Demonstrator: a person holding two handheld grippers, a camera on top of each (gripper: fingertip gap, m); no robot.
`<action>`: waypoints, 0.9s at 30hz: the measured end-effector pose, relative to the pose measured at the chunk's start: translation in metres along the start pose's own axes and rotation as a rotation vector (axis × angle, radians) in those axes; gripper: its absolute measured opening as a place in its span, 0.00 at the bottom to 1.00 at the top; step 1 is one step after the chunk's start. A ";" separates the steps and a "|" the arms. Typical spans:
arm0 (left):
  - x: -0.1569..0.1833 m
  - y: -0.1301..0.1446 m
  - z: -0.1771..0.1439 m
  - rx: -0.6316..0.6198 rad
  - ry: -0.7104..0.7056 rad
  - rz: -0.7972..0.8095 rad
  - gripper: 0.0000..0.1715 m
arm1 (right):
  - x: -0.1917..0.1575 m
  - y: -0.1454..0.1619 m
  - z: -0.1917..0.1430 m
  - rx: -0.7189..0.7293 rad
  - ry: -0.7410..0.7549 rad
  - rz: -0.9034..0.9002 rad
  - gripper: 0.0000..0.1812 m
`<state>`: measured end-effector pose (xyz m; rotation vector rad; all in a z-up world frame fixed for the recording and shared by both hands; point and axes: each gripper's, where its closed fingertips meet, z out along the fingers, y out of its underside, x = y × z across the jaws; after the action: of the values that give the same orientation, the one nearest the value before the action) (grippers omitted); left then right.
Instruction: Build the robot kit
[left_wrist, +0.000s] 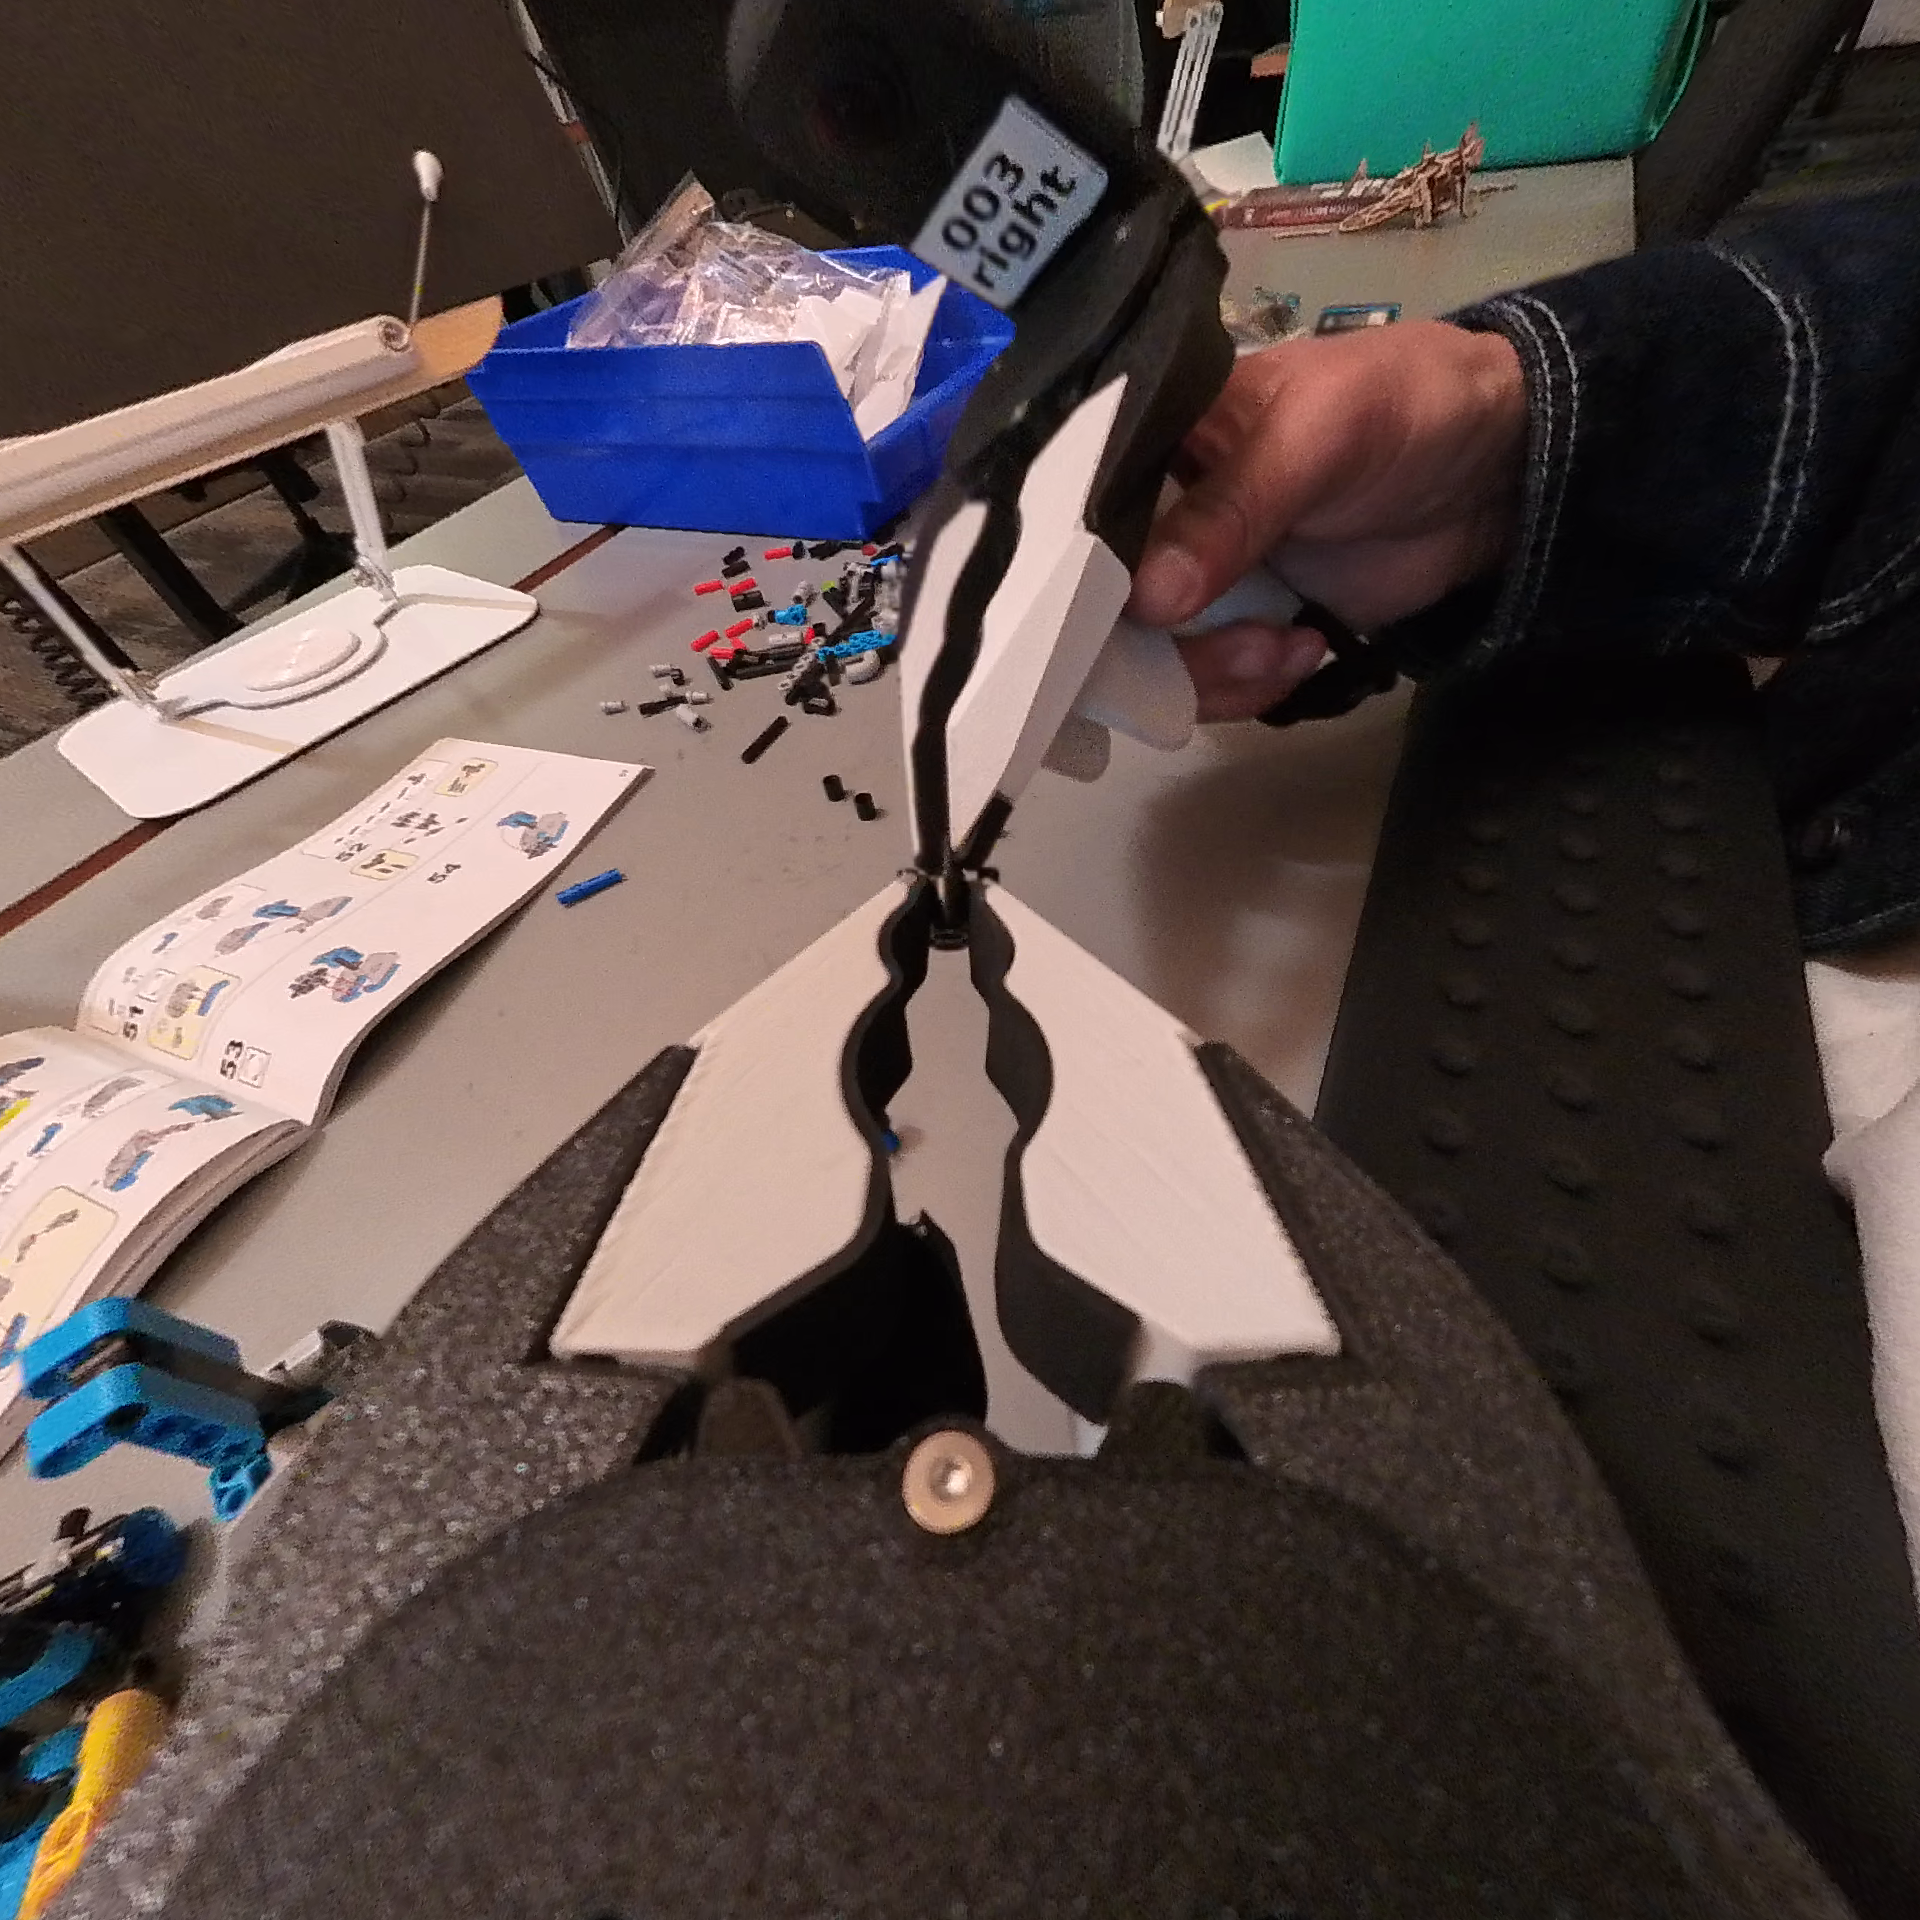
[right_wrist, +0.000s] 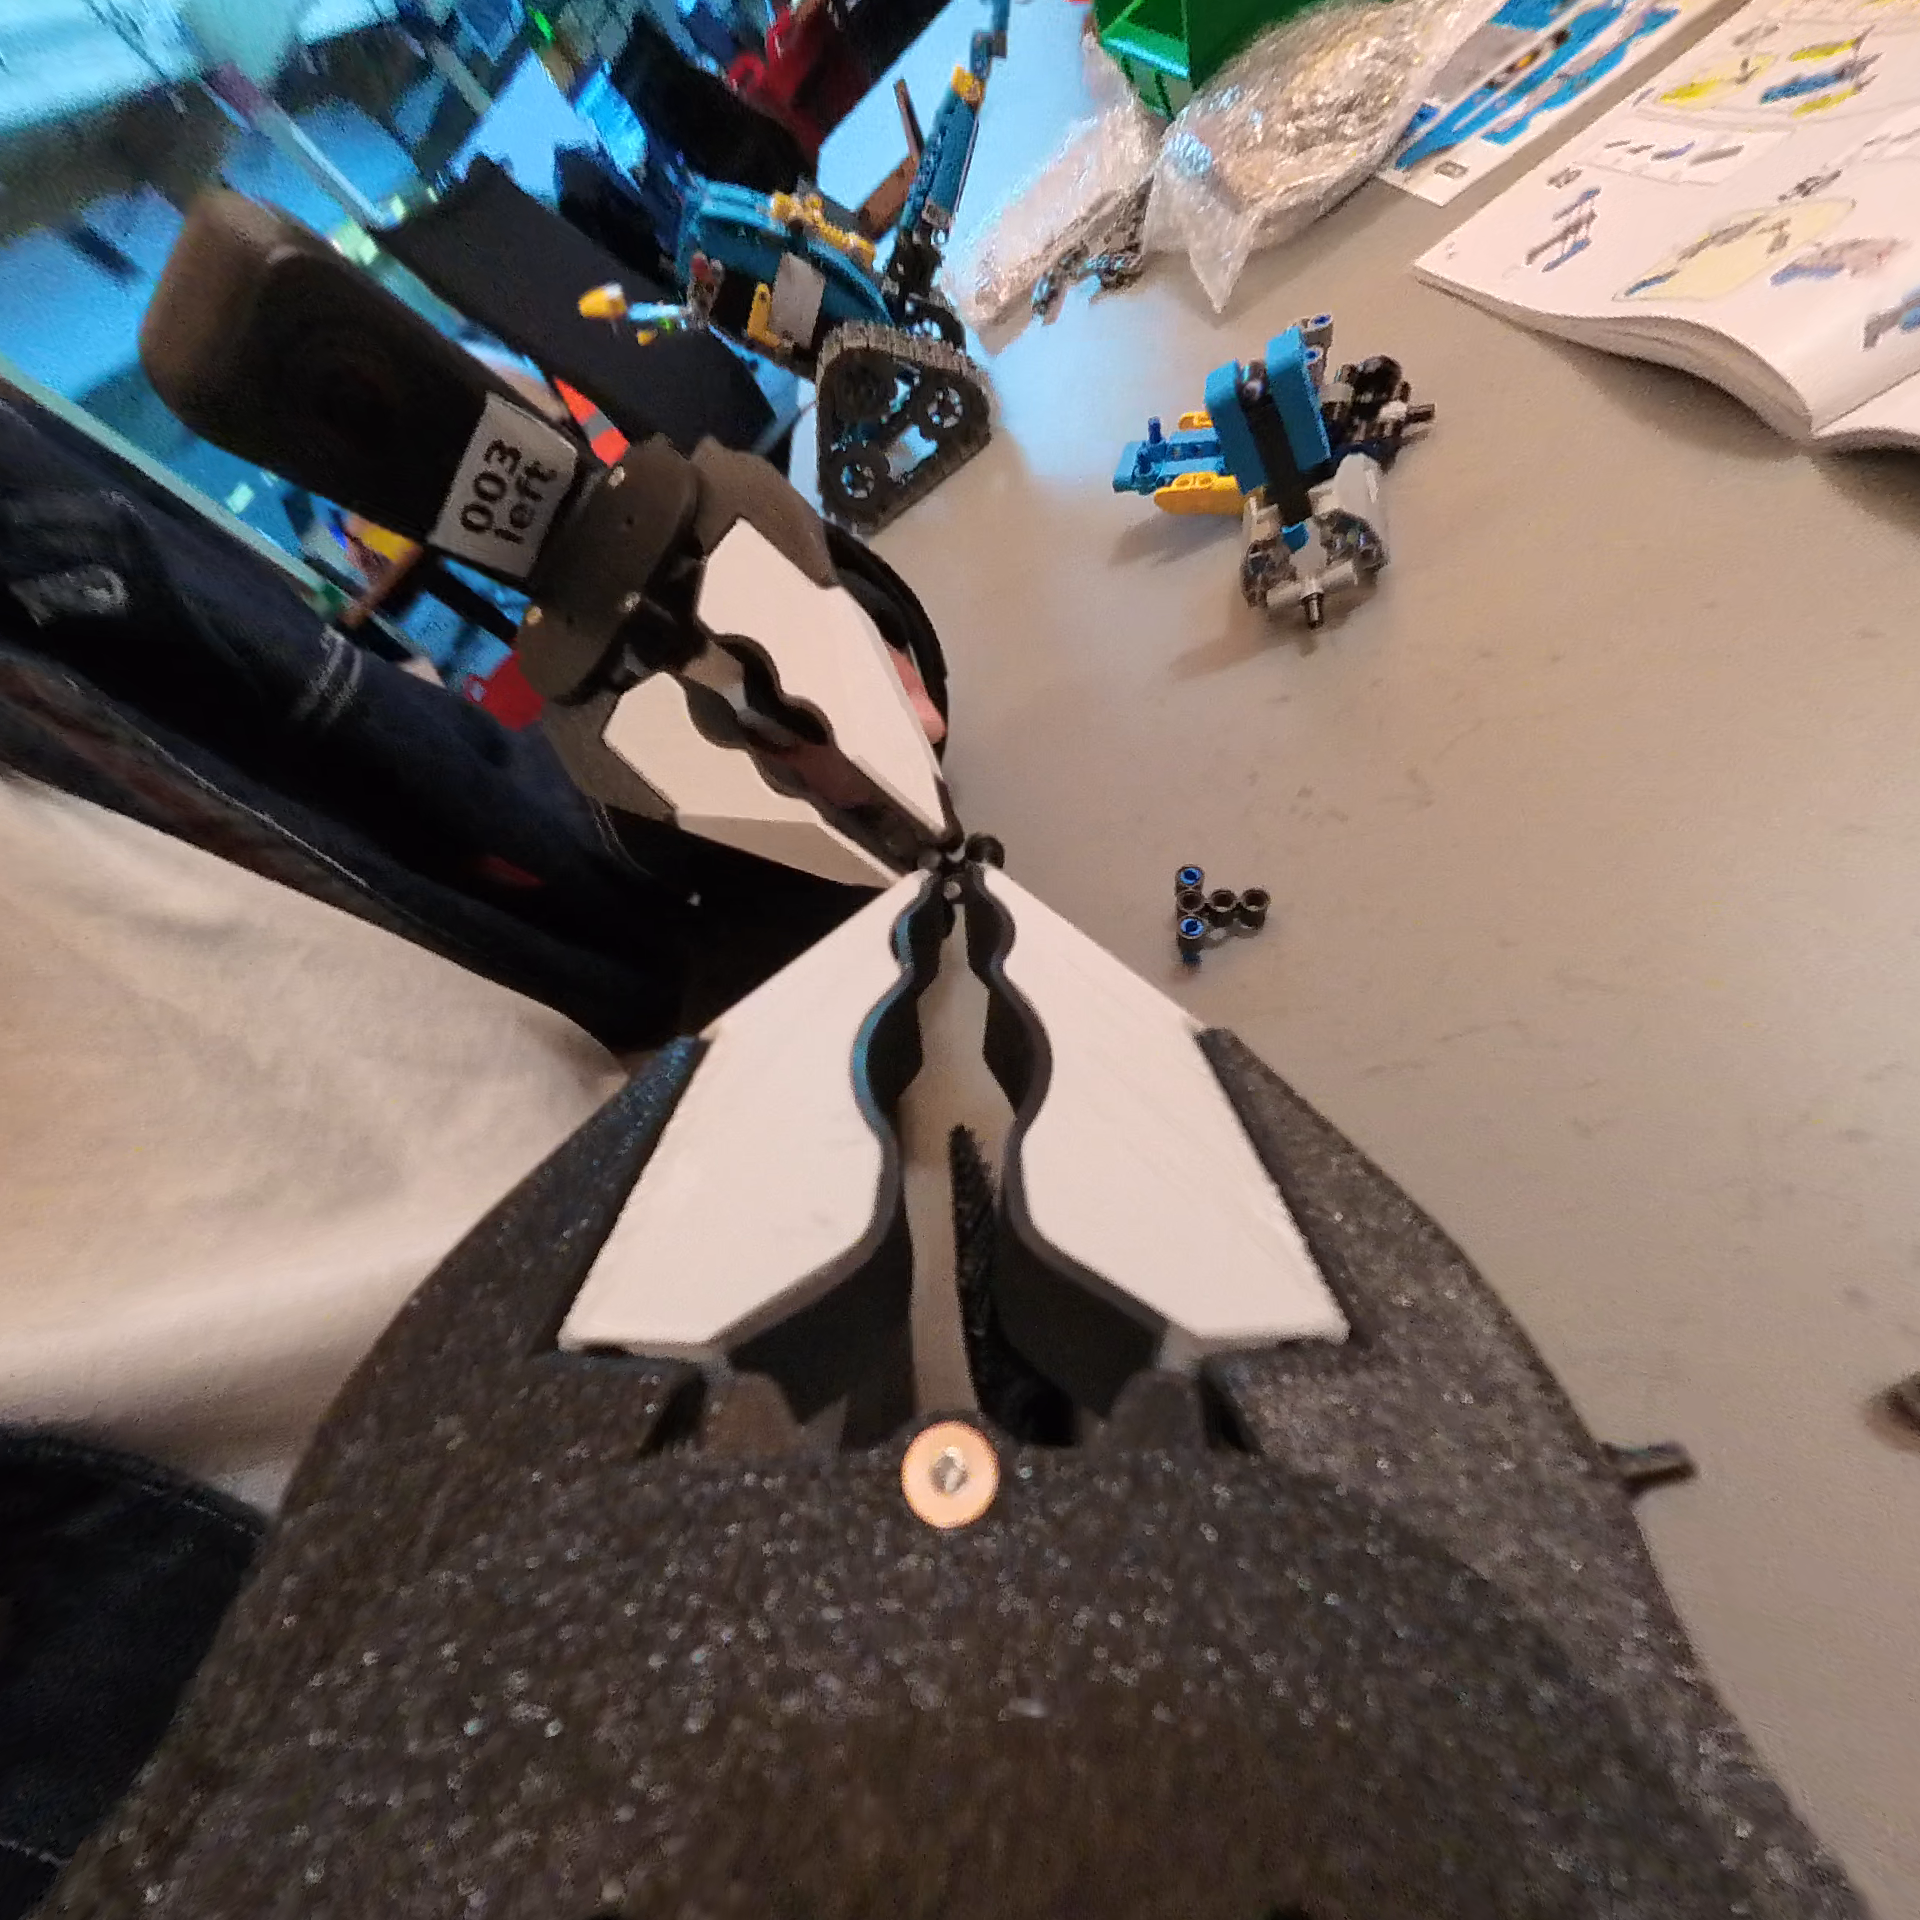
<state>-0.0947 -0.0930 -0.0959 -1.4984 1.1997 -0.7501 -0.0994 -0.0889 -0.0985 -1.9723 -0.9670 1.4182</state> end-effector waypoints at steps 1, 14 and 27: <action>-0.001 -0.001 -0.001 0.006 0.000 -0.007 0.03 | 0.001 0.001 0.001 0.010 -0.011 0.036 0.02; 0.009 0.052 0.004 -0.254 0.083 0.067 0.04 | 0.028 0.044 0.015 -0.166 0.111 -0.129 0.02; 0.015 0.081 -0.006 -0.391 0.170 0.004 0.15 | 0.028 0.067 0.027 -0.262 0.147 -0.294 0.02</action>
<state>-0.1195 -0.1065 -0.1731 -1.7743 1.5433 -0.6757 -0.1029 -0.1076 -0.1731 -1.9801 -1.3653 1.0136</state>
